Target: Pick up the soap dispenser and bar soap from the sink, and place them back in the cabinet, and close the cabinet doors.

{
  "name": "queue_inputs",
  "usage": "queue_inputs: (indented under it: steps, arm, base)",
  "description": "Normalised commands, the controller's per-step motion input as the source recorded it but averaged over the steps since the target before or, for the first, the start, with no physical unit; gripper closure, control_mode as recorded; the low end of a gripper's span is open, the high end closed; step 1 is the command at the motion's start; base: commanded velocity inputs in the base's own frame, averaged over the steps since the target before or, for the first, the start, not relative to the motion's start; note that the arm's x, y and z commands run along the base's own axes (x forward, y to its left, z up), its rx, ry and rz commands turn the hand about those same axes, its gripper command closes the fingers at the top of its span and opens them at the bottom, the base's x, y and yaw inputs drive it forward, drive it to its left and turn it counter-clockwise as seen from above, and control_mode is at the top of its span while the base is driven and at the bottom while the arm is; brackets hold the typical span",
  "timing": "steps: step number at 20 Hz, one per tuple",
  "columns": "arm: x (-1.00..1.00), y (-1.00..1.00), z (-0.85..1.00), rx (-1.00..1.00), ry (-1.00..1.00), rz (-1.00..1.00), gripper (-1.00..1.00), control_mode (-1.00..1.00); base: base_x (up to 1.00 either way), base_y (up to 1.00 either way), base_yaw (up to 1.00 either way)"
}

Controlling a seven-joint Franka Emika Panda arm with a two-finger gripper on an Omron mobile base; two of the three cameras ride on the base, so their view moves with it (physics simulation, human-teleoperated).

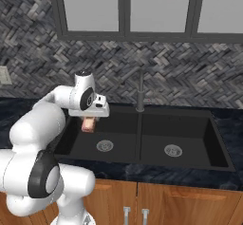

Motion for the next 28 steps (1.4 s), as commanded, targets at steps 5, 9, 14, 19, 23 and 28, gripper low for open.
queue_inputs:
  steps: [5,9,14,19,23,28]
  arm:
    - [-0.24,0.00,0.65,0.00,0.00,0.03,1.00,-1.00]
    - [-0.29,0.00,0.68,0.00,0.00,0.00,1.00,-1.00]
    - [-0.29,0.00,0.69,0.00,0.00,0.00,1.00,-1.00]
    - [-0.23,-0.07,0.60,0.00,0.00,0.00,1.00,-1.00]
    - [-0.17,-0.14,0.51,0.00,0.00,0.00,1.00,-1.00]
    - [-0.21,-0.05,0.35,0.00,0.00,0.00,1.00,-1.00]
  base:
    - [0.00,0.00,0.00]
    - [0.00,0.00,0.00]
    - [0.00,0.00,0.00]
    - [0.00,0.00,0.00]
    - [0.00,0.00,0.00]
    - [0.00,0.00,0.00]
